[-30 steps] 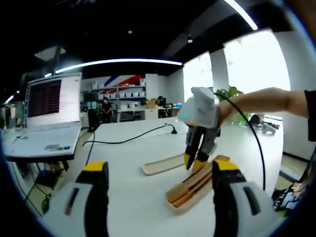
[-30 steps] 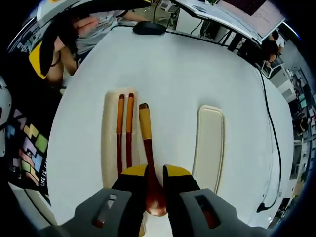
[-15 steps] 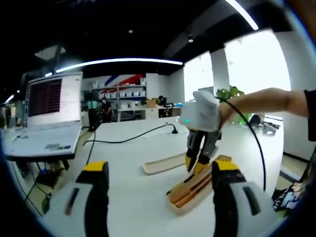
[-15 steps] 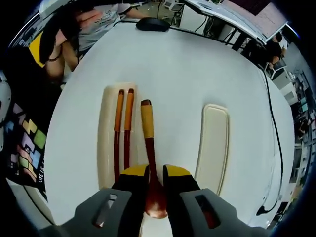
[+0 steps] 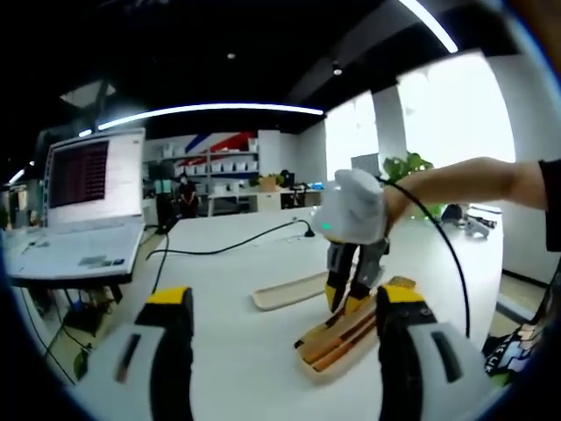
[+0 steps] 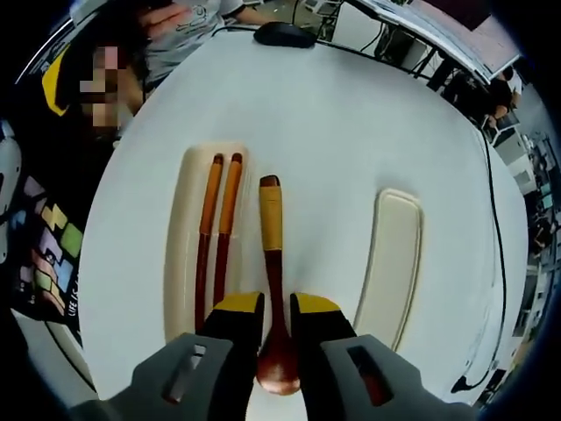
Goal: Arrange the utensils inside the cutlery case until each visible utensil rests in its matching compartment.
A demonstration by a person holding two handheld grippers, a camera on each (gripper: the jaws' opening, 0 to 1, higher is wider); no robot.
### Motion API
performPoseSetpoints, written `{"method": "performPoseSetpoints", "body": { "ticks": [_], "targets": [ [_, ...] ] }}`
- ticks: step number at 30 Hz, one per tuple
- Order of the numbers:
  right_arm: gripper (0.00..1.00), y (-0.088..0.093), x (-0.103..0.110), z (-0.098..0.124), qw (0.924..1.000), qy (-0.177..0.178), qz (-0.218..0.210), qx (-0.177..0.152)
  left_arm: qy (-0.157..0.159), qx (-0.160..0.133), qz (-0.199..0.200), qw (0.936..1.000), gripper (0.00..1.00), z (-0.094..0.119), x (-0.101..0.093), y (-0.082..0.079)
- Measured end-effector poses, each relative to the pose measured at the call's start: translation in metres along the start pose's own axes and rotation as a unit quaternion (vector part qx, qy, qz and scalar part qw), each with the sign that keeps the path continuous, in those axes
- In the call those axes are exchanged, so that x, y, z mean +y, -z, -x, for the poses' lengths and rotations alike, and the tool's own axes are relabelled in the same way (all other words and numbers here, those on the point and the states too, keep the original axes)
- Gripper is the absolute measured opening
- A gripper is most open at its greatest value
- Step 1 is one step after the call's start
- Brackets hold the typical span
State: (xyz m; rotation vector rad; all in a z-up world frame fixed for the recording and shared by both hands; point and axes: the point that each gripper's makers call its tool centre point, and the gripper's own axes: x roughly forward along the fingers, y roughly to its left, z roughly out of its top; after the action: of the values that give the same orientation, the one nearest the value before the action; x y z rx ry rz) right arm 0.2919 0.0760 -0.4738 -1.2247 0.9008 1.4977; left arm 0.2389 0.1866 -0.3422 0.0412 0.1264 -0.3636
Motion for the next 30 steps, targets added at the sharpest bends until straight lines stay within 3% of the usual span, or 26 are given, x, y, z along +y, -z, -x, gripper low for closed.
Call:
{"method": "performPoseSetpoints", "body": {
  "ticks": [3,5,8,14,22,30],
  "targets": [
    [0.12,0.001,0.0,0.0,1.0,-0.005,0.003,0.006,0.001,0.001,-0.002,1.0,0.91,-0.001,-0.001,0.0],
    [0.12,0.001,0.0,0.0,0.9999,-0.013,0.007,0.008,0.013,-0.044,-0.013,0.9989,0.91,0.001,-0.007,-0.016],
    [0.12,0.001,-0.001,0.0,0.9996,-0.025,0.015,0.004,0.032,-0.077,-0.005,0.9965,0.92,0.009,-0.017,-0.032],
    [0.12,0.001,-0.001,-0.001,0.9998,-0.017,-0.01,-0.002,0.015,-0.076,0.004,0.997,0.91,0.011,-0.009,-0.03],
    [0.09,-0.001,-0.002,-0.001,0.9996,-0.01,-0.025,0.002,0.026,-0.08,0.008,0.9964,0.95,0.01,-0.014,-0.032],
    [0.04,-0.002,-0.003,-0.002,0.9995,0.013,0.004,0.029,0.03,-0.079,0.009,0.9964,0.97,0.009,-0.014,-0.031]
  ]
}}
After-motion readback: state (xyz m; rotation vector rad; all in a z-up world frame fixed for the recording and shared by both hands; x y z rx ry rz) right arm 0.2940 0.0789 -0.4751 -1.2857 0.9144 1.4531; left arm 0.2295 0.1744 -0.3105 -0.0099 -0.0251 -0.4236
